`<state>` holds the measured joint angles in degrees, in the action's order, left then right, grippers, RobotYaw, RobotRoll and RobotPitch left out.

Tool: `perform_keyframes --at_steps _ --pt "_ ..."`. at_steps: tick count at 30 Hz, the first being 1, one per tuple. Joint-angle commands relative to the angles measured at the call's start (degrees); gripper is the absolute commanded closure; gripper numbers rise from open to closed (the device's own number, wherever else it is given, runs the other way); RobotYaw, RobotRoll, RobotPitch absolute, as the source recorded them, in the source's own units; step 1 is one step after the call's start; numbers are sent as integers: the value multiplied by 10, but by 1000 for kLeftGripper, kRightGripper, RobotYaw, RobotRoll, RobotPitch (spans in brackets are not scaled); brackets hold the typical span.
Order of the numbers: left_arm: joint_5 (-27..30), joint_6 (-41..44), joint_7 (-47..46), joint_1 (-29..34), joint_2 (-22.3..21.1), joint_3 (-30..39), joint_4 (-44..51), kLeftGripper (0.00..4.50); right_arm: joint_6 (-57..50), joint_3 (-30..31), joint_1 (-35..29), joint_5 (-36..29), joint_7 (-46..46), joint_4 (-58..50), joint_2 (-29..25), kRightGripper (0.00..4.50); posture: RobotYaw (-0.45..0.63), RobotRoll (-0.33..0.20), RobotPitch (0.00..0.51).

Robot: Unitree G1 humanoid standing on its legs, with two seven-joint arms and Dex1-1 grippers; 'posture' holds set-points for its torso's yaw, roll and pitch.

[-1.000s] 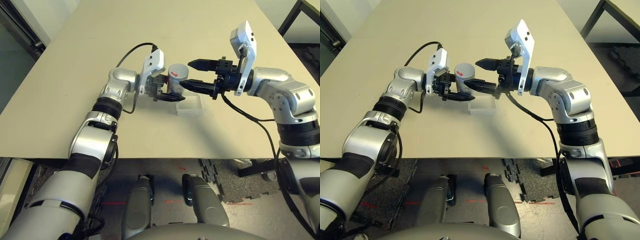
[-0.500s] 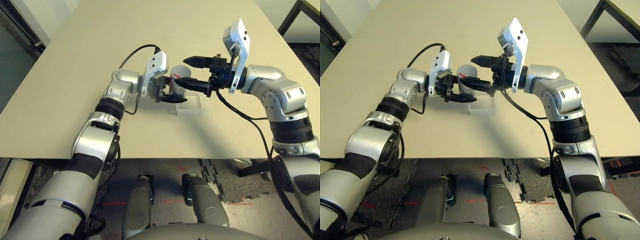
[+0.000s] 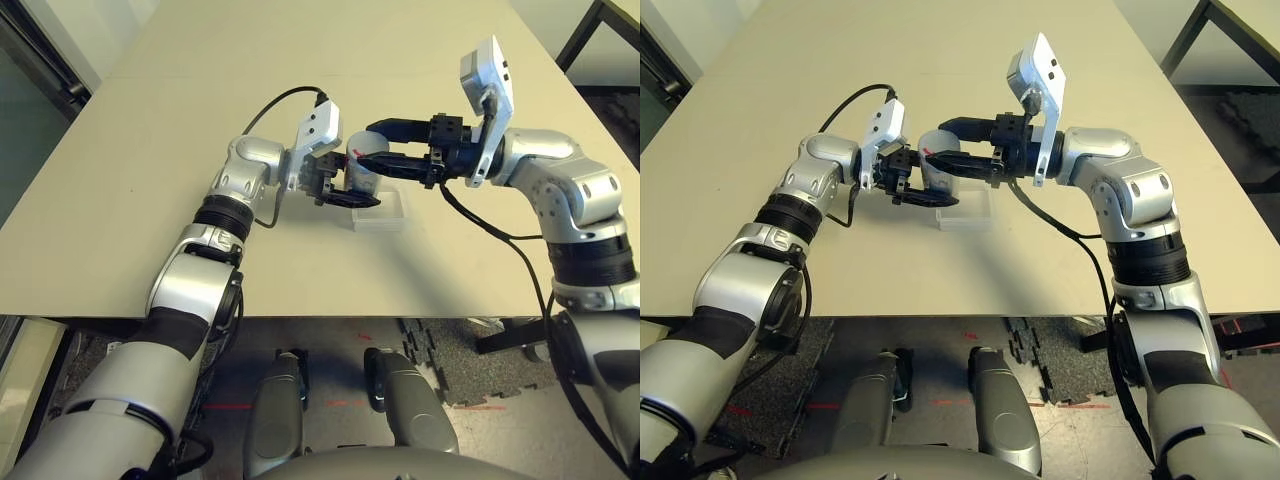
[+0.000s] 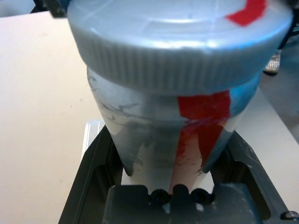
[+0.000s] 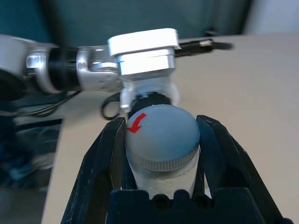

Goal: Pour the medicine from the bottle into the box.

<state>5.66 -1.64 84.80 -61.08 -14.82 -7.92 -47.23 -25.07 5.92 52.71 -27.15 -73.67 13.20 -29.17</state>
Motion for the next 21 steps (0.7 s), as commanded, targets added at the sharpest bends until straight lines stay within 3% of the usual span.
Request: perform_keyframes --at_steps 1,6,11,17,21 --pt "25 36 23 19 7 -13 73 1778 83 38 54 43 -82 103 18 1986 -11 0 197" --pt "36 84 28 58 3 -29 165 1778 199 43 145 88 -149 282 52 1985 27 0 206" --pt "44 123 26 85 -6 -38 229 1778 275 41 189 115 -181 391 72 2028 61 0 214" --pt "49 141 20 90 -12 -42 247 1780 313 40 201 126 -185 441 78 3486 67 0 218" --pt "48 137 14 83 -10 -39 237 1780 304 33 195 126 -171 438 68 3884 45 0 219"
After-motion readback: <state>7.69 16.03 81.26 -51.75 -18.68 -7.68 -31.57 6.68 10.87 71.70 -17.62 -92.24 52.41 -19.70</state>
